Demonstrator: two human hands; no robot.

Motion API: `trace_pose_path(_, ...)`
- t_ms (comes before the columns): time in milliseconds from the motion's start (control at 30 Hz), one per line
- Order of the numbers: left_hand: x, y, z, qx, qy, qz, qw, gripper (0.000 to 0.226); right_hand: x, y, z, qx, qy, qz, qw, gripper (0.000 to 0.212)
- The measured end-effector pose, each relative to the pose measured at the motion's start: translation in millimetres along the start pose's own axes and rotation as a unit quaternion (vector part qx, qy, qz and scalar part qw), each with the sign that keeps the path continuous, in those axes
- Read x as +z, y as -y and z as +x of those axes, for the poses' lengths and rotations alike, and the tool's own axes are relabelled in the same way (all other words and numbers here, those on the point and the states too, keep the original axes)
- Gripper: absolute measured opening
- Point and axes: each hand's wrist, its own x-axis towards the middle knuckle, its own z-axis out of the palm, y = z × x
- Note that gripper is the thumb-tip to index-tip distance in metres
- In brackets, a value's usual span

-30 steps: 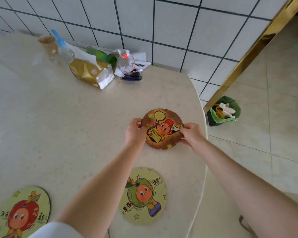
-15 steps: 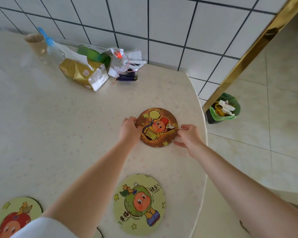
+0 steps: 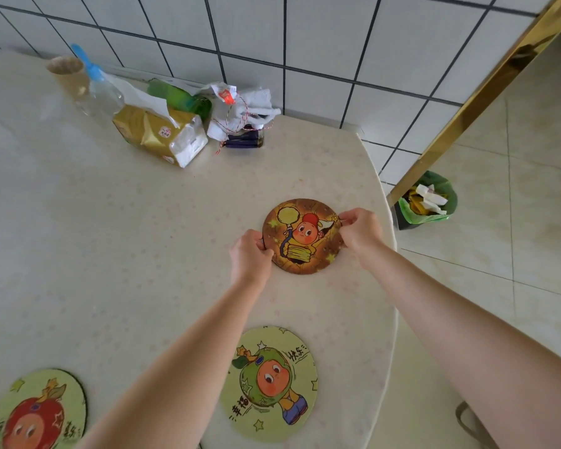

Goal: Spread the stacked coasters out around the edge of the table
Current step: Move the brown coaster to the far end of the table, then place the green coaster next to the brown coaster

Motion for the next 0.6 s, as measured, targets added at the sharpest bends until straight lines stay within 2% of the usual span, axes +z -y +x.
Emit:
trace_pose_path(200,-8.7,-0.1,0.4,0.031,0.023,0.052,0.998,0.024,-7.5,-14.9,-15.8,-0.005,-0.006,0.025,1.0,0.038)
trace_pose_path(300,-20.3,15.0,-13.5,0.047,0.039,0.079,0.995,0.027,-16.5,-26.3,-34.8,-0.017,-0.021,0.026,0.999,0.03)
trace_pose_path(433,-41.4,54.9,-64.7,0.05,0.063,0.106,0.991,0.022,-13.7,-66.4,-81.9,-0.036,0.047,-0.033,0.998,0.015)
trace_pose_path(600,-63.2,99.1,-122.5,0.079,0.109,0.131,0.982,0.021,7.6,-89.9,-147.9,-0.077,0.091,-0.107,0.987,0.021)
